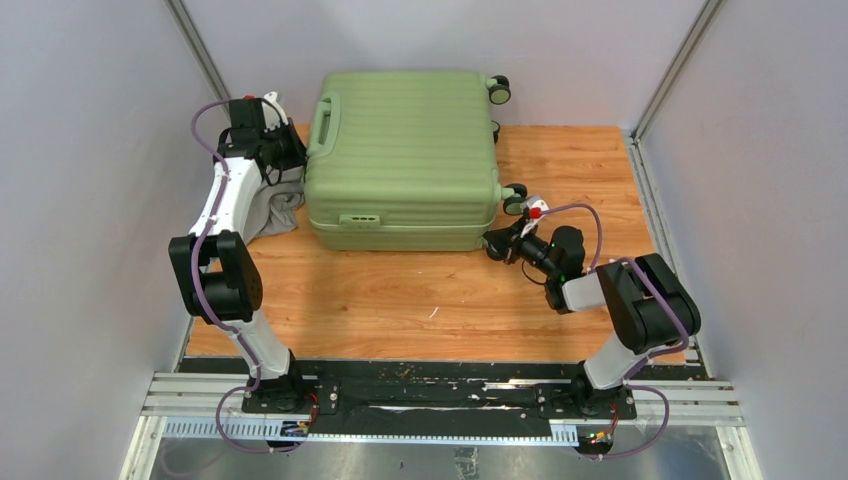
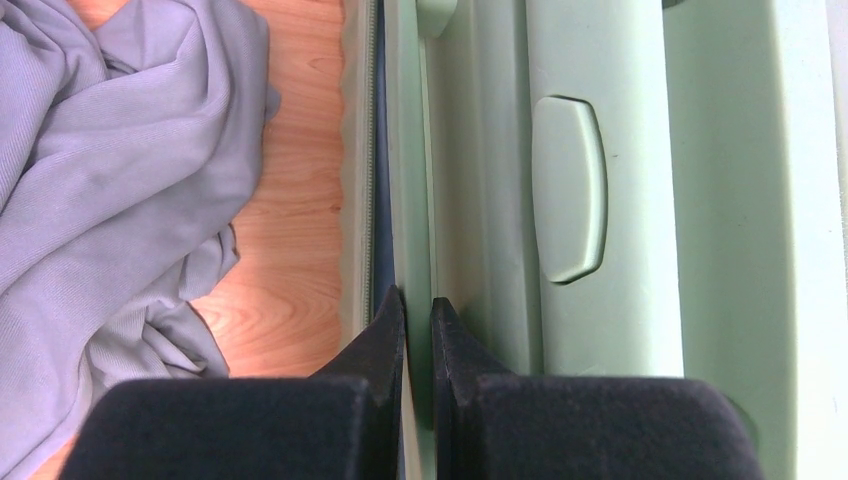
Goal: Pack the luggage
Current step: Zip the luggage at the center of the board.
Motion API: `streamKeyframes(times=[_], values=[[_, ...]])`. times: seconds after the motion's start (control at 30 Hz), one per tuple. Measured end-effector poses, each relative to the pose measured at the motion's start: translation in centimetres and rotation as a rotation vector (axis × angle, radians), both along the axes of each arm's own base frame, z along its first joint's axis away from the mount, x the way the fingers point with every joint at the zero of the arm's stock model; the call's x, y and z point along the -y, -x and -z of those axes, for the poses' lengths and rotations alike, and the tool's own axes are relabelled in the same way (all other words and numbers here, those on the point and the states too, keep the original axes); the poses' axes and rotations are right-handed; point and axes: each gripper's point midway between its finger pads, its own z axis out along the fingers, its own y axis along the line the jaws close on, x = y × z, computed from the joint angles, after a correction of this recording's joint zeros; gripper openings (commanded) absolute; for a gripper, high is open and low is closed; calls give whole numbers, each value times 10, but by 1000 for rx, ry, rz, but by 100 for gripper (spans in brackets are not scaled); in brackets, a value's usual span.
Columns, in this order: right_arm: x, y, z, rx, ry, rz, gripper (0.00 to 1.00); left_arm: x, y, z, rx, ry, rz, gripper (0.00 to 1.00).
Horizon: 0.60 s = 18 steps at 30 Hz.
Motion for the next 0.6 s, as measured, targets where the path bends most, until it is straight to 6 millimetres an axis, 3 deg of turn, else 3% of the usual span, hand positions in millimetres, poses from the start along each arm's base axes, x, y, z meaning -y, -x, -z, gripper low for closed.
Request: streamKeyframes(times=[0.37,0.6], values=[[2,11,-6,-26,9,49,0,-3,5,6,10,19,-58,0],[-4,21,-3,-27,35,84,0,-3,20,5,32,19,-135,0]])
